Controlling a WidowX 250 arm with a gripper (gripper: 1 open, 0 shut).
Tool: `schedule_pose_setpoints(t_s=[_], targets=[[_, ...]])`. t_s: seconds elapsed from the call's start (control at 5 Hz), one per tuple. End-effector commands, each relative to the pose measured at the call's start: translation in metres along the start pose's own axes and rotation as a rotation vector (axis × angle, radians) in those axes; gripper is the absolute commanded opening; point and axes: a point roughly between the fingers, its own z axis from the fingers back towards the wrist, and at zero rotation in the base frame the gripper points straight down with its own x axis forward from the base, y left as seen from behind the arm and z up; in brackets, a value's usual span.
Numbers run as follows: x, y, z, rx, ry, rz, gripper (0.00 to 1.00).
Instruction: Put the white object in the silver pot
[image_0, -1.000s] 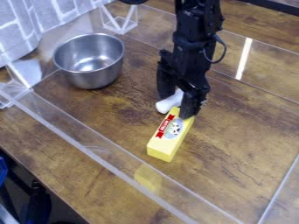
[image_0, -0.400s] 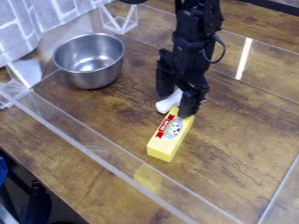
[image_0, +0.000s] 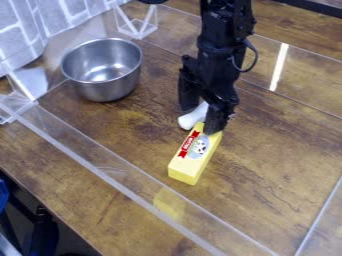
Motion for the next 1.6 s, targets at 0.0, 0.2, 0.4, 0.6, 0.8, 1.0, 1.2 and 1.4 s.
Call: schedule_pose_setpoints(t_s=[0.0, 0.2, 0.4, 0.6, 0.8, 1.0, 1.2, 1.4], targets=[[0.009, 0.012, 0.028, 0.031, -0.092, 0.020, 1.00], [0.010, 0.013, 0.028, 0.035, -0.095, 0.024, 1.00], [0.011, 0.014, 0.018, 0.030, -0.096, 0.020, 1.00], [0.013, 0.015, 0.009, 0.024, -0.095, 0.018, 1.00], [0.014, 0.016, -0.001, 0.018, -0.093, 0.016, 1.00], [0.015, 0.017, -0.011, 0.013, -0.090, 0.015, 1.00], [0.017, 0.018, -0.015, 0.009, -0.090, 0.015, 1.00], [0.018, 0.018, -0.018, 0.006, -0.093, 0.015, 0.00]])
